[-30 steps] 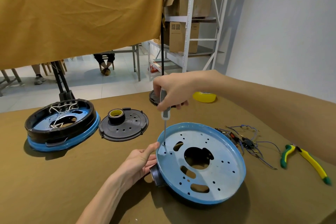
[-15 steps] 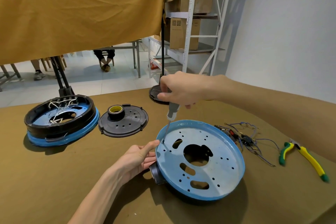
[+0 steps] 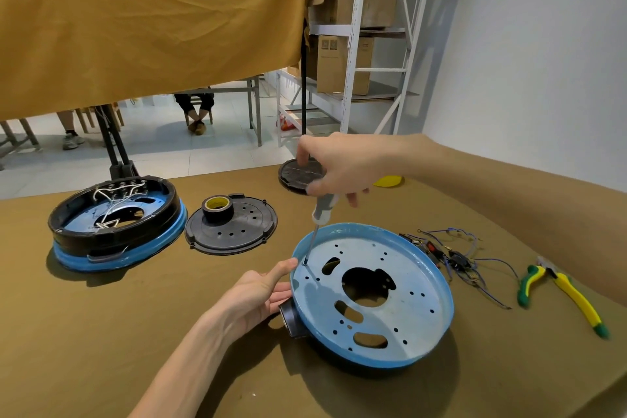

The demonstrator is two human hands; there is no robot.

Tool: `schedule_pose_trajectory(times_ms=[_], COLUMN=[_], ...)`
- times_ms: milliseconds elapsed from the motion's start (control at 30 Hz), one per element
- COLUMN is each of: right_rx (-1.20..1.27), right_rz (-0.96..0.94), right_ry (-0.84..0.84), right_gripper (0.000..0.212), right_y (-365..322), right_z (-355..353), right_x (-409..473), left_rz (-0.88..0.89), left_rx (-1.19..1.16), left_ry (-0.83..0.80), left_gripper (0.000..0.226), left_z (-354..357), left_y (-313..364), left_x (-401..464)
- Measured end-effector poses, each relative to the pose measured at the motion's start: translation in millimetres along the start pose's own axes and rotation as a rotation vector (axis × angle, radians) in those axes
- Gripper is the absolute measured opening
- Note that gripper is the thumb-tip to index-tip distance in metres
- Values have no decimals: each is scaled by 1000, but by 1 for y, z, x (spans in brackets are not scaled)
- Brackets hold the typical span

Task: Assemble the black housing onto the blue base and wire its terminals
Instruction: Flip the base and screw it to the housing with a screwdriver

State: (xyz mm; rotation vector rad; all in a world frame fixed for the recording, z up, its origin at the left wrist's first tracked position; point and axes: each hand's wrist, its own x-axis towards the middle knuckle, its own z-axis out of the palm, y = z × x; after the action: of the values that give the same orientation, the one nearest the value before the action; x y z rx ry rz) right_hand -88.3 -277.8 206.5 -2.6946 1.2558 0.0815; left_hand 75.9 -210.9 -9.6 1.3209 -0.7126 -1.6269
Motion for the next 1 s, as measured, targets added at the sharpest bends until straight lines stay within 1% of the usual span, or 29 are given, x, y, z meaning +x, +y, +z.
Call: schedule_pose_trajectory(times_ms=[33,67,100,133,200,267,333,367,433,533,600,633,667,700,767,800,833,867,933,967,1000], right_rx=[-75,-123,-115,-61,106,173,91,12,-96,-186,-290,-343,-358,-305,-85,-23,-25,-80,-215,-203,-128], right_rz=[-1,-3,-2,-7,-33,-76,-91,-85,-44,29,93,113,112,90,1,-34,-48,-41,18,21,-1], right_ry=[60,101,90,39,-65,-78,-16,23,68,135,211,271,330,361,351,355,374,404,427,380,302], right_gripper=[28,31,35,39,44,33,22,24,37,56,71,74,71,65,44,37,35,36,46,46,39], right_y=[0,0,2,4,7,8,6,3,2,5,8,9,10,12,14,12,10,9,6,4,4], right_z=[3,5,4,2,-6,-6,-2,-1,-1,-1,3,6,9,13,19,21,23,25,26,24,20], right_x=[1,1,1,0,-3,-4,-1,2,8,15,19,21,22,23,24,22,20,20,19,16,14], left_rz=[1,1,0,0,-2,-4,-7,-5,0,4,9,11,13,14,9,7,6,6,5,2,-4], left_rx=[1,3,8,12,19,20,22,25,29,28,24,24,23,22,20,19,17,13,11,12,12], left_ry=[3,4,2,3,10,11,13,19,22,17,12,9,6,4,7,9,11,10,10,12,14], left_gripper=[86,87,88,90,93,94,94,94,93,93,92,92,92,93,95,95,93,91,87,86,86], left_z=[0,0,0,0,0,-1,-1,-1,-1,0,0,0,0,0,0,1,1,1,2,2,2], left_y=[0,0,0,0,0,0,0,0,0,0,-1,-1,-1,-1,0,0,1,1,2,2,2], left_x=[0,0,0,1,1,2,2,2,1,0,0,-1,-1,-1,-1,-2,-2,-2,-3,-3,-3])
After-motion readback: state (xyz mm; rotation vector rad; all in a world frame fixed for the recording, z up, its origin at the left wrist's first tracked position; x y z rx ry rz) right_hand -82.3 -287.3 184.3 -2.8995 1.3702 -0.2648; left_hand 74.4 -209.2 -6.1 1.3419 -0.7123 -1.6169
